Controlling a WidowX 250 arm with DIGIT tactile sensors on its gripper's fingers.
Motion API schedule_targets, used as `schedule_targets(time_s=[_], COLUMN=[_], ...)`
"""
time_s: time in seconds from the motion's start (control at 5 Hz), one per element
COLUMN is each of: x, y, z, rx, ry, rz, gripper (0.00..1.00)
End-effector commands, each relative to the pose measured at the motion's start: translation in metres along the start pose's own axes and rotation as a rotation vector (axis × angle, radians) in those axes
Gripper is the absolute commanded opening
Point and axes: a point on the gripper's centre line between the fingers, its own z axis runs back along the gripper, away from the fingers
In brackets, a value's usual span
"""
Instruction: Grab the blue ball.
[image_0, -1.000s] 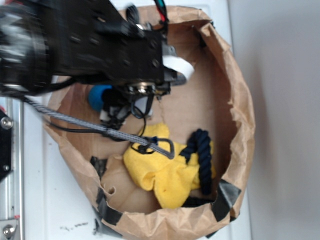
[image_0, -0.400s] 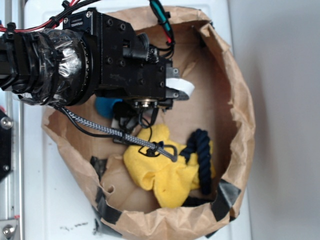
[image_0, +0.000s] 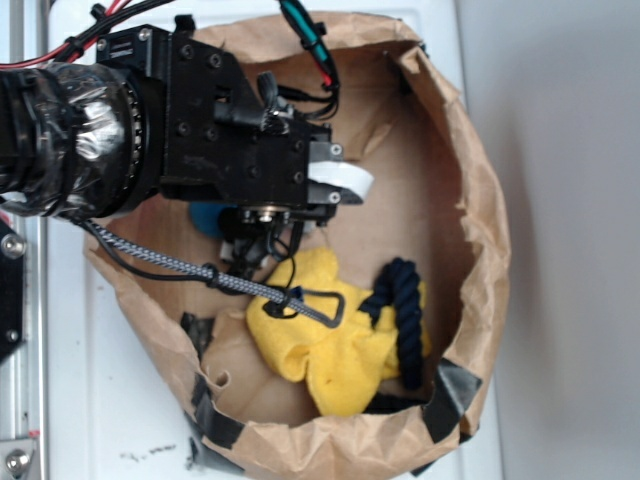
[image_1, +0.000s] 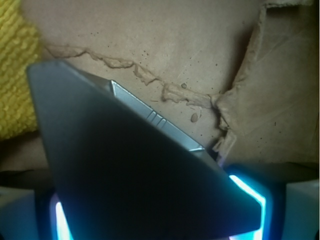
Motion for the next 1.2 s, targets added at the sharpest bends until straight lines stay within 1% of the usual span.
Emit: schedule_targets(time_s=[0.0, 0.2, 0.4, 0.8, 1.0], x=[0.003, -0.001, -0.006, -0.012, -0.012], y=[0.007, 0.015, 0.016, 0.013, 0.006], z=[0.051, 0.064, 0.063, 0.06, 0.049], rx=[-0.077, -0.106, -0.105, -0.103, -0.122], ry=[-0.041, -0.052, -0.054, -0.044, -0.035], rz=[-0.004, 0.011, -0.001, -0.011, -0.03], gripper=[1.0, 1.0, 1.0, 1.0, 1.0])
